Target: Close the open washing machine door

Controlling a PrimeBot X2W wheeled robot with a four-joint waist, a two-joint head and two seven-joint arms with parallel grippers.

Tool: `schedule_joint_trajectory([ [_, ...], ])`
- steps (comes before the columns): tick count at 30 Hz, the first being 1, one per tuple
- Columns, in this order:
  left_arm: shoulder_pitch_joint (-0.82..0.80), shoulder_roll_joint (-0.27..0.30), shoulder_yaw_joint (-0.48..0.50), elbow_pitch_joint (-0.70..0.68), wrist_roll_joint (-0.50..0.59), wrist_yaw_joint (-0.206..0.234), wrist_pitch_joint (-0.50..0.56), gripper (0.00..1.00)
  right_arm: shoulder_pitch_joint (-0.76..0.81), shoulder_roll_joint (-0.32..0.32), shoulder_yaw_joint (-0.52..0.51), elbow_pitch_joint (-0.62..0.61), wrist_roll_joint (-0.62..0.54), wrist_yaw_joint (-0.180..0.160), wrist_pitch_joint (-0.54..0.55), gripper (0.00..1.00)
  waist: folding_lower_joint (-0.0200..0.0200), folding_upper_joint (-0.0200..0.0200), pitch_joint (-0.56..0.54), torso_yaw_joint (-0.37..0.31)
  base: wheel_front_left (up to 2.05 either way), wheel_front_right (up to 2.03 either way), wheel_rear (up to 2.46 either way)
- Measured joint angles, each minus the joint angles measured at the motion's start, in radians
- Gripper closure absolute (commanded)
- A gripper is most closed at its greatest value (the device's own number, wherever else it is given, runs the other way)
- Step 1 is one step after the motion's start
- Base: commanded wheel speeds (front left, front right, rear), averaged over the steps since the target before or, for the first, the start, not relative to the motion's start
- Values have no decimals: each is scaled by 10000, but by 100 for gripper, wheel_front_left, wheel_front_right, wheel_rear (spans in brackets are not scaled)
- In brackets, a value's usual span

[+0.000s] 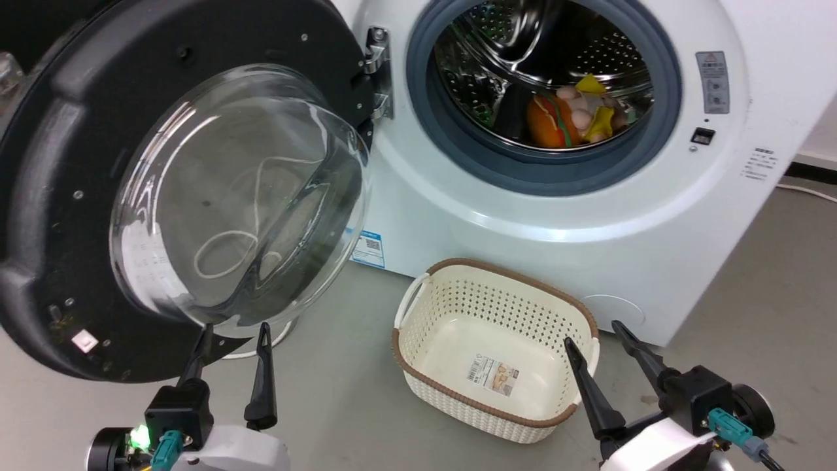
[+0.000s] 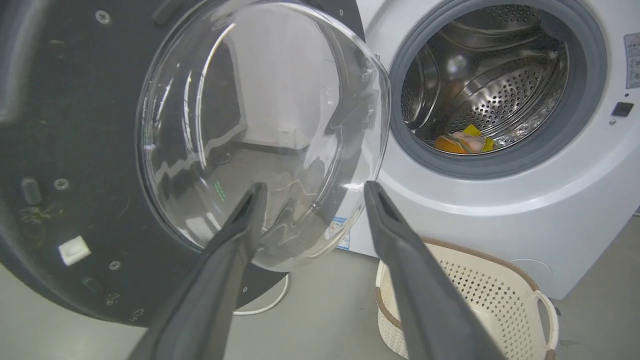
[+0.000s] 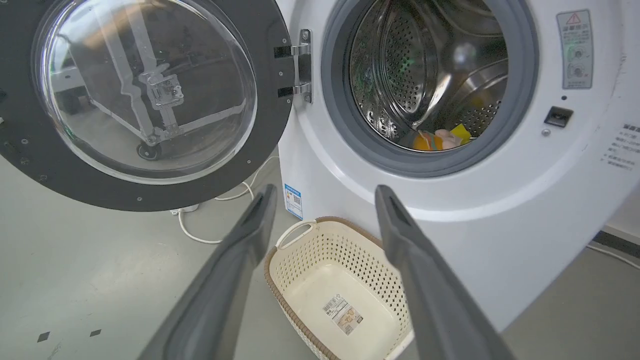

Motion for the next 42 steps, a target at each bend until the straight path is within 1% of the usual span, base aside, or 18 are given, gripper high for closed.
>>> schedule_joint_trajectory([
  [10,50,-2,104,-134,-153,56,-205,0,-96,0,169,150,42,0,-203,0,0,0,13,422,0,0,0],
  [11,56,-2,111,-144,-165,56,-215,4,-96,0,174,157,75,0,-215,0,0,0,14,464,0,0,0],
  [12,63,-2,121,-148,-169,56,-226,4,-96,0,178,167,100,0,-244,0,0,0,15,505,0,0,0],
  [13,68,-2,136,-157,-201,48,-272,100,-96,0,180,176,104,0,-251,0,0,0,17,548,0,0,0],
  [18,66,-6,412,-332,-460,-82,-380,100,-95,0,176,188,104,0,-368,0,0,0,30,764,0,0,0],
  [23,-28,157,941,-612,-961,-395,-477,100,-85,0,140,173,105,0,-476,0,-1,0,73,981,0,0,0],
  [26,-369,443,1367,-646,-1536,-502,-508,100,-57,0,105,144,102,0,-529,0,0,0,170,1101,0,0,0],
  [28,-752,788,1620,-644,-1881,-585,-408,100,-53,0,77,121,98,0,-570,0,0,0,250,1182,0,0,0],
  [29,-1546,1321,2065,-499,-2631,-679,21,100,-45,0,-46,90,50,0,-637,0,0,0,397,1308,0,0,0],
  [34,-3186,2033,2917,713,-4282,-719,1081,100,-46,0,-90,6,-65,0,-742,0,0,0,678,1520,0,0,0],
  [38,-4287,2696,3499,2173,-5557,-560,2238,100,-55,4,-90,0,-136,0,-817,0,1,0,942,1570,0,0,0],
  [39,-4532,2817,3639,2556,-5854,-529,2502,100,-58,4,-92,4,-163,0,-826,0,1,0,998,1577,0,0,0],
  [42,-5256,3047,4017,3632,-6869,-234,3498,100,-72,6,-50,38,-180,0,-905,0,1,0,1134,1590,0,0,0],
])
